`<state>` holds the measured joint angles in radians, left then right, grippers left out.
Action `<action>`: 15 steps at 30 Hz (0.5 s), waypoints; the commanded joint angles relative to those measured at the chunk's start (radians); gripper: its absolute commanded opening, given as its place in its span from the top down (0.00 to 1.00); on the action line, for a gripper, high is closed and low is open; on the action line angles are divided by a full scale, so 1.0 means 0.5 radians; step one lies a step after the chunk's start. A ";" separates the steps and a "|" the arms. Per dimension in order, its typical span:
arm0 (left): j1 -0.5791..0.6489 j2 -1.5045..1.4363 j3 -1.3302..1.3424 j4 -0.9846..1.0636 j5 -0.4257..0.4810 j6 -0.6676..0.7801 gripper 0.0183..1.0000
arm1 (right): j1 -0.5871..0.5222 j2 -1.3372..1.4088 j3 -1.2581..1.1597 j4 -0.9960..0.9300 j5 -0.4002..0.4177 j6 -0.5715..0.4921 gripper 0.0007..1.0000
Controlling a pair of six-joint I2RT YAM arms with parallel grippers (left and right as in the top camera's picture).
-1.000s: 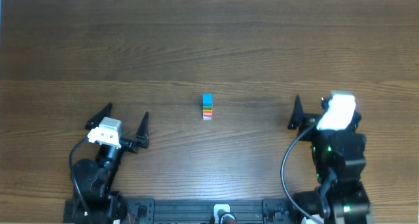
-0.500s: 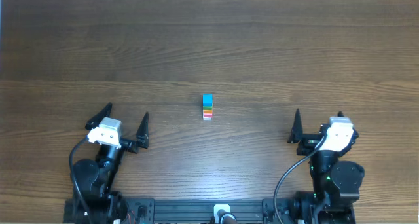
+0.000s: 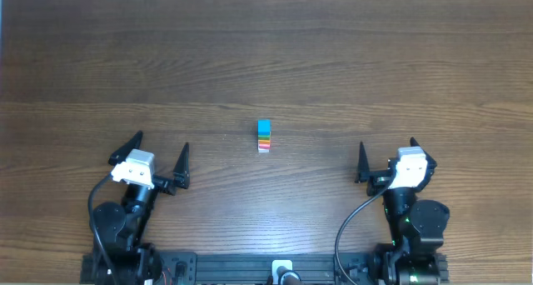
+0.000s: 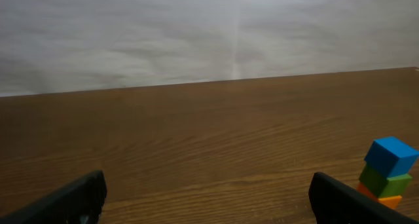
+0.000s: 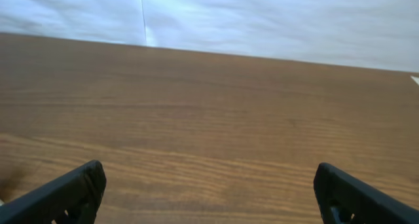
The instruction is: Stack Cubes
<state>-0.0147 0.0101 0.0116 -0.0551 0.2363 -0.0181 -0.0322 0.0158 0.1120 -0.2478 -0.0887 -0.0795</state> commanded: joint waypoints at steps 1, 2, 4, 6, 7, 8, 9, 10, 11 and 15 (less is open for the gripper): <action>0.003 -0.014 -0.011 0.004 0.013 0.037 0.00 | -0.011 -0.021 -0.102 0.108 -0.074 -0.017 0.01; 0.003 -0.014 -0.011 0.004 0.013 0.037 0.00 | -0.011 -0.021 -0.104 0.114 -0.076 -0.017 0.01; 0.003 -0.014 -0.011 0.004 0.013 0.037 0.00 | -0.011 -0.021 -0.111 0.132 -0.070 -0.017 0.01; 0.003 -0.014 -0.011 0.004 0.013 0.037 0.00 | -0.011 -0.021 -0.143 0.238 -0.069 -0.017 0.01; 0.003 -0.014 -0.011 0.004 0.013 0.037 0.00 | -0.011 -0.021 -0.189 0.367 -0.069 -0.017 0.01; 0.003 -0.014 -0.011 0.004 0.013 0.037 0.00 | -0.011 -0.022 -0.215 0.440 -0.069 -0.023 0.01; 0.003 -0.014 -0.011 0.004 0.013 0.037 0.00 | -0.011 -0.022 -0.215 0.449 -0.058 -0.025 0.01; 0.003 -0.014 -0.011 0.004 0.013 0.037 0.00 | -0.011 -0.022 -0.215 0.452 -0.058 -0.025 0.01; 0.003 -0.014 -0.011 0.004 0.013 0.037 0.00 | -0.011 -0.022 -0.215 0.446 -0.060 -0.024 0.01; 0.003 -0.014 -0.011 0.004 0.013 0.037 0.00 | -0.001 -0.022 -0.215 0.366 -0.050 -0.024 0.01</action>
<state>-0.0147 0.0101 0.0116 -0.0551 0.2363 -0.0181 -0.0322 0.0139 0.0143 -0.0460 -0.1074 -0.0860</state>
